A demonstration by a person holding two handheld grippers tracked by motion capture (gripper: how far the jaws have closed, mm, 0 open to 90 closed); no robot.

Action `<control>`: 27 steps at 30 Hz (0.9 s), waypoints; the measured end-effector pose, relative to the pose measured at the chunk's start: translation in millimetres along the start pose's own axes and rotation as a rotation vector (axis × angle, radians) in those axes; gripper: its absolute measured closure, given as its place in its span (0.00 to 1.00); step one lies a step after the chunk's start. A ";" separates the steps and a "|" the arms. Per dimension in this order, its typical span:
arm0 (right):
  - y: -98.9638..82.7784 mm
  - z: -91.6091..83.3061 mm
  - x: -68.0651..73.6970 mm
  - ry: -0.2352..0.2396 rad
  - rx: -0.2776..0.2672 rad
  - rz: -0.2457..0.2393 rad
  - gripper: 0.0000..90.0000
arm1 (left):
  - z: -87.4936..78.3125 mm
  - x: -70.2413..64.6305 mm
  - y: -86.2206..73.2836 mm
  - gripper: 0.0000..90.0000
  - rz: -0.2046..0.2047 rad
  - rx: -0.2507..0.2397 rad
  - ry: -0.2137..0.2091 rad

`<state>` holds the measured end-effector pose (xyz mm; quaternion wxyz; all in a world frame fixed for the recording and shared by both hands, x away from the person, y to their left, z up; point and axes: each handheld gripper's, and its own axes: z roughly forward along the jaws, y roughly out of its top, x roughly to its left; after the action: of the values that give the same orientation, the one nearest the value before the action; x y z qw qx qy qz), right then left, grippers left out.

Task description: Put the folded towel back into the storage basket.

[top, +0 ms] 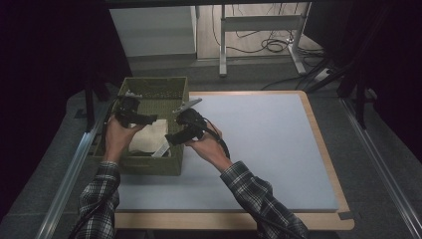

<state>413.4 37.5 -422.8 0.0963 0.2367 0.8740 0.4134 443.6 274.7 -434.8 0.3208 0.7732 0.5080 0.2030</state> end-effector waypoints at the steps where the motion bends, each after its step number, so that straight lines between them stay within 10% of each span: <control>1: -1.7 -3.1 -1.3 0.004 -0.005 0.003 0.16 | -0.3 -1.4 0.5 0.10 -0.001 -0.003 -0.009; 27: -45.6 -54.5 -26.0 -0.004 -0.017 0.023 0.10 | -4.5 -44.6 6.6 0.02 0.038 -0.057 -0.081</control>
<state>401.0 -37.1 -423.7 0.0952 0.2466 0.8674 0.4216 427.1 233.3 -426.4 0.3590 0.7807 0.4741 0.1920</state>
